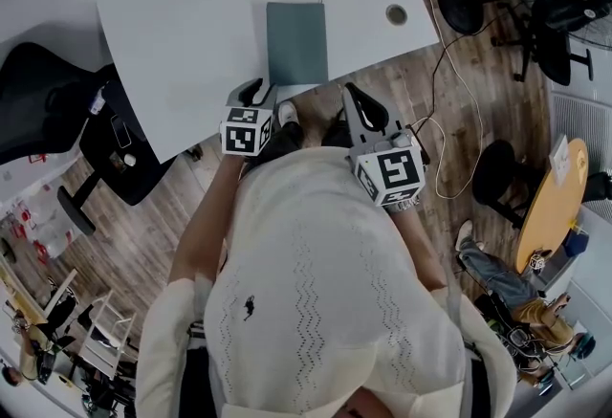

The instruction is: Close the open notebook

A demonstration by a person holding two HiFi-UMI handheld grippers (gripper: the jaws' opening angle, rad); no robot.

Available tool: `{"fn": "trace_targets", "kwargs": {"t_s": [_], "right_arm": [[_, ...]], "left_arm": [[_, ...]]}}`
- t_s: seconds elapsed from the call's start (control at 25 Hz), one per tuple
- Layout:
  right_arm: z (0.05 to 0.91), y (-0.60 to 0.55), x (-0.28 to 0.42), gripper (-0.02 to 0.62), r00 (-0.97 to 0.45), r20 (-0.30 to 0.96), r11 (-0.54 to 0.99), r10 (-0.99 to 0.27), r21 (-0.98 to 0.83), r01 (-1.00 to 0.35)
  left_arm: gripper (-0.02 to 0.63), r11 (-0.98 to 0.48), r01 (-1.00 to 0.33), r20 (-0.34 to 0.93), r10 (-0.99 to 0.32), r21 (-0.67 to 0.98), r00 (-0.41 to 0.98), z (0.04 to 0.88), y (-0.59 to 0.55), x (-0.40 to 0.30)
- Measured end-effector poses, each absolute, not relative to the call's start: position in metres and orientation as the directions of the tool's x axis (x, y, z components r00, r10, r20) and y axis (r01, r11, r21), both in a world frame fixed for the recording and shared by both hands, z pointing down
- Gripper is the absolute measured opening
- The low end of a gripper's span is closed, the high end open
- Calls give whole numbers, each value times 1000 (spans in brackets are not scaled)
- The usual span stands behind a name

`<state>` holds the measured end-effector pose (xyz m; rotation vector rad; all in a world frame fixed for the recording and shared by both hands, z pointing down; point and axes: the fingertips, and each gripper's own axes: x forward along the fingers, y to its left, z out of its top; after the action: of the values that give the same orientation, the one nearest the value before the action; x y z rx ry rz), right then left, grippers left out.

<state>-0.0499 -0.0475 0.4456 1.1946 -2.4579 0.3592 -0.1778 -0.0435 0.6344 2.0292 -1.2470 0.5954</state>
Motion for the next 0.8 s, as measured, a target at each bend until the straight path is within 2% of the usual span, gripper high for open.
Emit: {"fn": "trace_targets", "kwargs": {"t_s": [0.12, 0.28, 0.8], "right_arm": [[446, -49, -50, 2, -566, 444, 605, -695, -63, -793], [445, -50, -52, 2, -568, 444, 607, -693, -66, -792], [447, -53, -45, 2, -565, 438, 592, -699, -90, -801]], "left_arm": [[58, -360, -893, 614, -650, 269, 448, 604, -49, -175], [21, -415, -881, 549, -693, 226, 467, 569, -54, -171], [12, -547, -828, 299, -775, 127, 557, 471, -57, -140]]}}
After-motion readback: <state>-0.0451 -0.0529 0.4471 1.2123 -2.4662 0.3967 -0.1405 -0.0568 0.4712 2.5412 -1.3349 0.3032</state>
